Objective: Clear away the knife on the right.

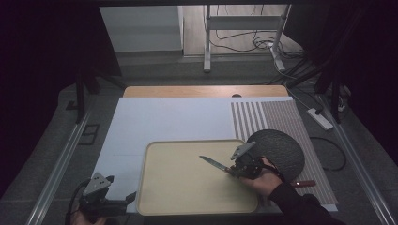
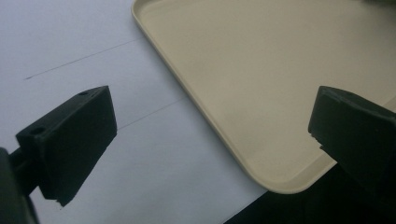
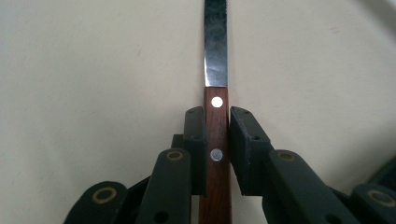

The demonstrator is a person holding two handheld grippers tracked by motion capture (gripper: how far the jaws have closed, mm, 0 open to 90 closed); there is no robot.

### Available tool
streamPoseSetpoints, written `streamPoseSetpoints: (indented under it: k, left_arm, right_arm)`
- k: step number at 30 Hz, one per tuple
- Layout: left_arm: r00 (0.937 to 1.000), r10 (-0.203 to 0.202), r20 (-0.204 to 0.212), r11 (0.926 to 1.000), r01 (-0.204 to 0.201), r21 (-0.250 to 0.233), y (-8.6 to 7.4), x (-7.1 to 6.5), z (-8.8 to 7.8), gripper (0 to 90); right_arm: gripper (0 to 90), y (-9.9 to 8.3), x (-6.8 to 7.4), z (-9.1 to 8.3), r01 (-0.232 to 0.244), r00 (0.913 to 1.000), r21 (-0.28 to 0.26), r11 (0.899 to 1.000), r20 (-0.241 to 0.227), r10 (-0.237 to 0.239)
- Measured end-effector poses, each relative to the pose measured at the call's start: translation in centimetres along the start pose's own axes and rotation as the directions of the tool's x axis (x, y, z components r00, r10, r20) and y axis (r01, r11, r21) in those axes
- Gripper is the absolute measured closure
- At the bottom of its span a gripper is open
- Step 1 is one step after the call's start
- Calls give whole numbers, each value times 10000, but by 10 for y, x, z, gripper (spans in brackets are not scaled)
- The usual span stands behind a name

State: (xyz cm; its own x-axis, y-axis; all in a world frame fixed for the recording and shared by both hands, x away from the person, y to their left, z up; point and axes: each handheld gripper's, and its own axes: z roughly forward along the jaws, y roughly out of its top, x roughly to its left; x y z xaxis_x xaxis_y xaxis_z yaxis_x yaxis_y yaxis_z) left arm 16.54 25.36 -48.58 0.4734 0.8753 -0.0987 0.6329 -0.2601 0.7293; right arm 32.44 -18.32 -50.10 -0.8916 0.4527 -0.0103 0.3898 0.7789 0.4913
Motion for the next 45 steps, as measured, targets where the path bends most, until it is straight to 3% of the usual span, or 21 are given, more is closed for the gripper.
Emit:
streamPoseSetpoints:
  k: [2, 4, 8, 10, 12, 13, 15, 23, 34, 45]
  left_arm:
    - [10000, -4, 7, 10000, 4, -5, 0, 0, 0, 9]
    - [10000, 0, 4, 10000, 0, -3, 0, 0, 0, 9]
    - [10000, 3, -5, 10000, -3, 11, 0, 0, 0, 9]
    - [10000, 20, -17, 10000, -20, 35, 0, 0, 0, 9]
    - [10000, 31, -25, 10000, -30, 54, 0, -1, 0, 9]
    - [10000, 33, -28, 10000, -33, 58, 0, -1, 1, 9]
    - [10000, 56, -34, 10000, -56, 67, 0, -1, 1, 10]
    - [10000, 52, -27, 10000, -51, 59, 0, 0, 1, 10]
    - [9999, 108, -45, 9999, -108, 42, 0, -1, 0, 10]
    - [9999, 144, -66, 9999, -143, 62, 0, -2, 0, 10]
  right_arm:
    - [759, 0, 2, 1, 246, 9997, 134, 9996, -7, -245]
    - [677, 1, 3, -1, 362, 9991, 98, 9993, 202, -363]
    - [604, 5, 1, -6, 171, 9987, -201, 9997, 493, -161]
    - [658, 7, 0, -7, 194, 9991, -333, 9993, 376, -182]
    - [819, 14, 3, -7, 519, 9986, -514, 9973, -59, -523]
    - [819, 14, 3, -7, 519, 9986, -514, 9973, -59, -523]
    - [900, 20, 6, -4, 664, 9969, -613, 9959, -371, -687]
    - [900, 40, 16, 27, 1250, 9911, 74, 9921, -460, -1246]
    - [900, 27, -6, 20, 312, 9991, 29, 9995, -299, -311]
    - [900, 10, -24, 7, -515, 9986, 193, 9985, -71, 516]
